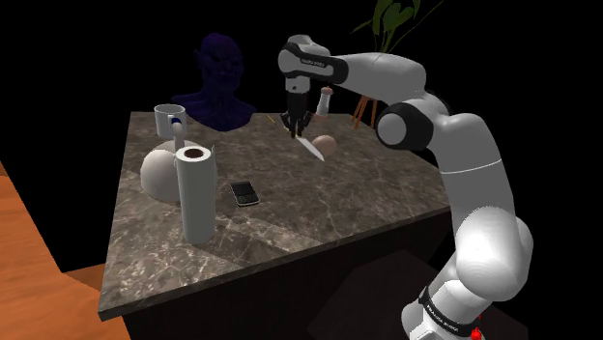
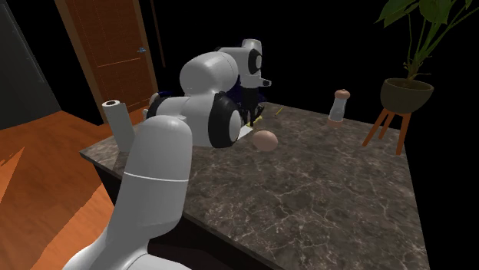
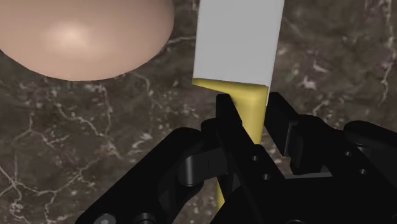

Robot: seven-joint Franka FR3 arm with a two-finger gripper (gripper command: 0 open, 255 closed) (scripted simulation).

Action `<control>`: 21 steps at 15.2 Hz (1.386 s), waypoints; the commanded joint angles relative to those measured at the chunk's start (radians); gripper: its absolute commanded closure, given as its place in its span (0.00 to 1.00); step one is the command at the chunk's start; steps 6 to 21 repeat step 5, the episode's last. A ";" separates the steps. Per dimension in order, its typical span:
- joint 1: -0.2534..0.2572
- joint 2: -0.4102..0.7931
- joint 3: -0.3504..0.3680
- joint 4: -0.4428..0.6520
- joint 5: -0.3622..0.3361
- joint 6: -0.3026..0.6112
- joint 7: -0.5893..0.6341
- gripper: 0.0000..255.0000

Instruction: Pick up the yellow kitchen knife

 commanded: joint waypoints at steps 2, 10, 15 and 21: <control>-0.005 0.030 0.001 0.093 0.002 -0.062 0.000 1.00; -0.008 0.042 0.001 0.128 0.003 -0.087 -0.001 1.00; -0.008 0.042 0.001 0.128 0.003 -0.087 -0.001 1.00; -0.008 0.042 0.001 0.128 0.003 -0.087 -0.001 1.00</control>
